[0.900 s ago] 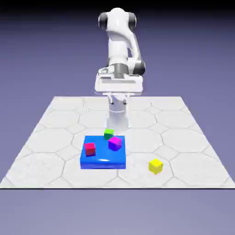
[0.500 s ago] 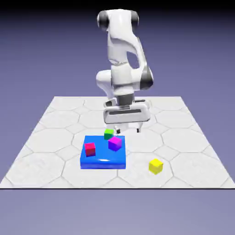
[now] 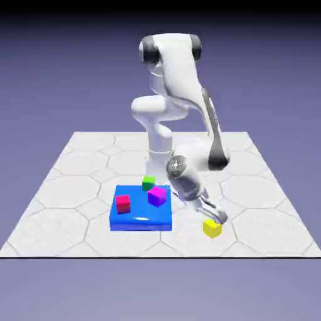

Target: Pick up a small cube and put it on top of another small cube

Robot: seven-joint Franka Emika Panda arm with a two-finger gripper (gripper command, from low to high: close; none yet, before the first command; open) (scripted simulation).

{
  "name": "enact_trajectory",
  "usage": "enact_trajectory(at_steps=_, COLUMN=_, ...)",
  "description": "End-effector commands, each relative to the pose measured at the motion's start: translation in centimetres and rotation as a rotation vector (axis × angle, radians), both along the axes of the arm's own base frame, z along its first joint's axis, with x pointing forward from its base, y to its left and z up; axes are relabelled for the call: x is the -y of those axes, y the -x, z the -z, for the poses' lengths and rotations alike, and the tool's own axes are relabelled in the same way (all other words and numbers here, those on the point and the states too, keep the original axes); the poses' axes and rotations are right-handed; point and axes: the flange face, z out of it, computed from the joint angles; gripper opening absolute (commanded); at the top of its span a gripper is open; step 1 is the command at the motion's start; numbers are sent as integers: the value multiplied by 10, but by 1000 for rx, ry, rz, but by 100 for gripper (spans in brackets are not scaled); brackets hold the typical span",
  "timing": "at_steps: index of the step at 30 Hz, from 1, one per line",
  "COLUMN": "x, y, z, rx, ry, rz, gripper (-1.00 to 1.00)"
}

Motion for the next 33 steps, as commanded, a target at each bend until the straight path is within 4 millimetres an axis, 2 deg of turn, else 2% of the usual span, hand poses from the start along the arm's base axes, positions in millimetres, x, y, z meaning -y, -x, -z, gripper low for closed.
enact_trajectory(at_steps=1, x=-6, y=4, z=16, rx=0, ry=0, rz=0, gripper=0)
enact_trajectory(at_steps=3, x=-15, y=14, z=46, rx=0, ry=1, rz=0, gripper=0)
enact_trajectory(at_steps=4, x=-15, y=14, z=46, rx=0, ry=1, rz=0, gripper=-100)
enact_trajectory(at_steps=5, x=-15, y=14, z=46, rx=0, ry=1, rz=0, gripper=-100)
enact_trajectory(at_steps=9, x=7, y=-3, z=-18, rx=2, ry=1, rz=-12, gripper=-100)
enact_trajectory(at_steps=10, x=13, y=-1, z=-25, rx=16, ry=-1, rz=-80, gripper=-100)
enact_trajectory(at_steps=18, x=66, y=26, z=-83, rx=70, ry=-4, rz=-604, gripper=-100)
enact_trajectory(at_steps=26, x=132, y=64, z=-136, rx=2, ry=2, rz=-1067, gripper=-100)
enact_trajectory(at_steps=28, x=133, y=65, z=-136, rx=0, ry=2, rz=-1072, gripper=-100)
enact_trajectory(at_steps=32, x=137, y=89, z=-79, rx=0, ry=2, rz=-1072, gripper=-100)
enact_trajectory(at_steps=33, x=137, y=92, z=-74, rx=0, ry=2, rz=-1072, gripper=-100)
